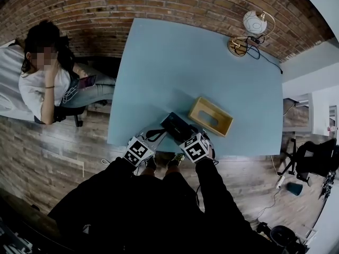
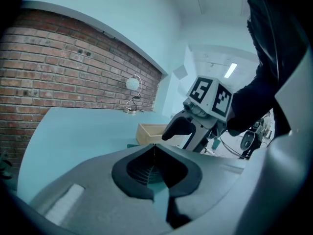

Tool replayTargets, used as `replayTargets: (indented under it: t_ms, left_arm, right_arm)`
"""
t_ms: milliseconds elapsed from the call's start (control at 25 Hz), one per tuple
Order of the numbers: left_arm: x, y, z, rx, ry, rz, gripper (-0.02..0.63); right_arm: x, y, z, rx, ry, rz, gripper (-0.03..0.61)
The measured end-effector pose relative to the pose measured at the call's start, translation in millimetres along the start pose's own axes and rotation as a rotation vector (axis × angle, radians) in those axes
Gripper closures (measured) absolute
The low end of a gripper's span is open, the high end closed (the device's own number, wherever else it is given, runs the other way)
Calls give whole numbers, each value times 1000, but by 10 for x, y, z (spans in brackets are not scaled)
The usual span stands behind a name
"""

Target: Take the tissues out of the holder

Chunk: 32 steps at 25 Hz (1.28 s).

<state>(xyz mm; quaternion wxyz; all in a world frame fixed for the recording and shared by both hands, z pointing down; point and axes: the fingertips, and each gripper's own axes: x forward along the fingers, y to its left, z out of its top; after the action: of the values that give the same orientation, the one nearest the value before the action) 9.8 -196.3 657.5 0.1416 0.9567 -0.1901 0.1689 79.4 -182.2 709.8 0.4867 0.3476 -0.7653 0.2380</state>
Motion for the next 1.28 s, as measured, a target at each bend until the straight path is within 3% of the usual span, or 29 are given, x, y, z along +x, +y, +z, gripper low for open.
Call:
replayTargets:
  t_ms: [240,440,600,800,920,1120,1280]
  left_arm:
    - [-93,-123,116,27,-20,-20,604]
    - [-167,-246,231,33,-35,-35,604]
    - [-207,-429,414,36,-61,-73,604]
    - [-306,-675,733,52,-104,-129,604]
    - [-448,-798,885,65,-121,-157,604]
    - [-724,-968,1255,11,-181,-187,604]
    - [-858,-1068,1519,-8,-232,-189,604]
  right_arm:
    - [-202,129,64,69,-110,4,206]
    - [-466,198,85,187,-229,13,207]
    - [-800,209,134,281,-378,-18,209]
    - [-1334,389,235,318,-571,31,216]
    - [-1661,511,332,291,-697,52,256]
    - [-2254,672,502,293,-911,90,327]
    - [-2576,689,556,283,-981,60,396]
